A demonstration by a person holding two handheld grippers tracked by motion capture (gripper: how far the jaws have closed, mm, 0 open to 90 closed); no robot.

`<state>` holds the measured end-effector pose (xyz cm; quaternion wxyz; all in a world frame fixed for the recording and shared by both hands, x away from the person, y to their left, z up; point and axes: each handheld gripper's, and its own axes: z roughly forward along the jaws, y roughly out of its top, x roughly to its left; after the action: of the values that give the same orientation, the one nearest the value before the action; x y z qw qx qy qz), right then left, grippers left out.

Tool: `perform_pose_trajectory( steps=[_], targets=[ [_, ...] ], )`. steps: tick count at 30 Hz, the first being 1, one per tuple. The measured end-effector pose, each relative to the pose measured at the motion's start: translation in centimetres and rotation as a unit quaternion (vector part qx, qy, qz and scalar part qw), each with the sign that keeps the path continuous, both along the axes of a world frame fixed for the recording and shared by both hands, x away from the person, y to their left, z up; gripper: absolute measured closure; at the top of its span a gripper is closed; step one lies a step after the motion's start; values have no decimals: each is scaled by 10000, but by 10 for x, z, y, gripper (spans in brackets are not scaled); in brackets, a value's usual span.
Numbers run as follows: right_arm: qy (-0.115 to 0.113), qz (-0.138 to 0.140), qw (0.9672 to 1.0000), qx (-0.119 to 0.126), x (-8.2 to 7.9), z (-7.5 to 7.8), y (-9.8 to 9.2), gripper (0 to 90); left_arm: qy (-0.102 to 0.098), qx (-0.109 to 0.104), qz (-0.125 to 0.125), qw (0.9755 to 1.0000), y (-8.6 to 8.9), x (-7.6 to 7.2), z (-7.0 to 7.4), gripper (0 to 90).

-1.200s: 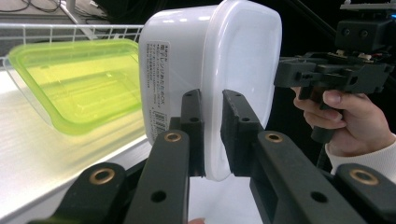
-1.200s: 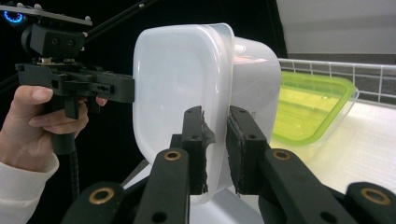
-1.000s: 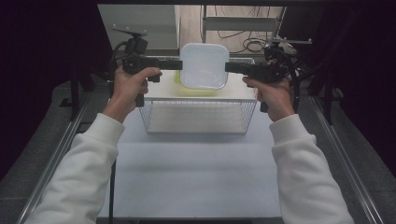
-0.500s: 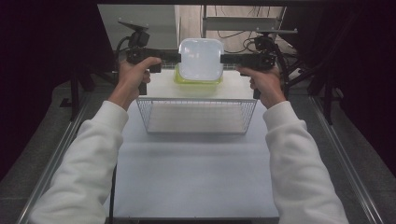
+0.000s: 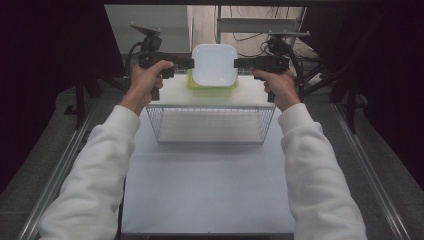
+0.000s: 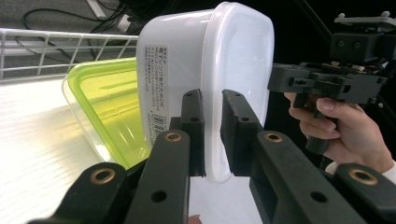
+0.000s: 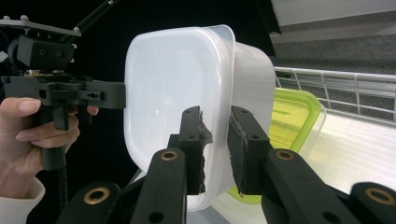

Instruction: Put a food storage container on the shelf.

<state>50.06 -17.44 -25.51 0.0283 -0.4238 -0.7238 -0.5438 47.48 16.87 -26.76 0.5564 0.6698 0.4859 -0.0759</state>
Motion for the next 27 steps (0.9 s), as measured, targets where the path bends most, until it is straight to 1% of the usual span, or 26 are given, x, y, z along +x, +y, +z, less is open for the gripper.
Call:
perform_pose_trajectory(
  steps=[4,7,10,13,16,20,23,25,27],
  targets=[
    [109,-22,9999,74,6,0,1,747,103,-162,2,9998,3,6,-3,797],
    [214,-53,9997,129,11,0,2,738,251,-307,46,9992,5,11,-5,795],
    [317,-124,9993,151,16,1,4,728,415,-495,54,9979,9,18,-8,792],
    [408,-198,9988,195,20,0,5,720,532,-614,98,9966,10,23,-10,784],
    [560,-276,9975,344,25,-4,4,714,625,-743,171,9951,10,28,-12,778],
    [733,-354,9954,507,31,-8,4,706,740,-824,274,9935,10,35,-14,768],
    [829,-402,9942,564,35,-11,5,694,807,-855,339,9925,10,39,-18,760],
    [865,-444,9937,549,38,-14,5,687,820,-916,344,9918,11,41,-20,758],
    [896,-463,9928,640,39,-15,5,688,799,-942,359,9917,12,41,-21,760]
  ],
)
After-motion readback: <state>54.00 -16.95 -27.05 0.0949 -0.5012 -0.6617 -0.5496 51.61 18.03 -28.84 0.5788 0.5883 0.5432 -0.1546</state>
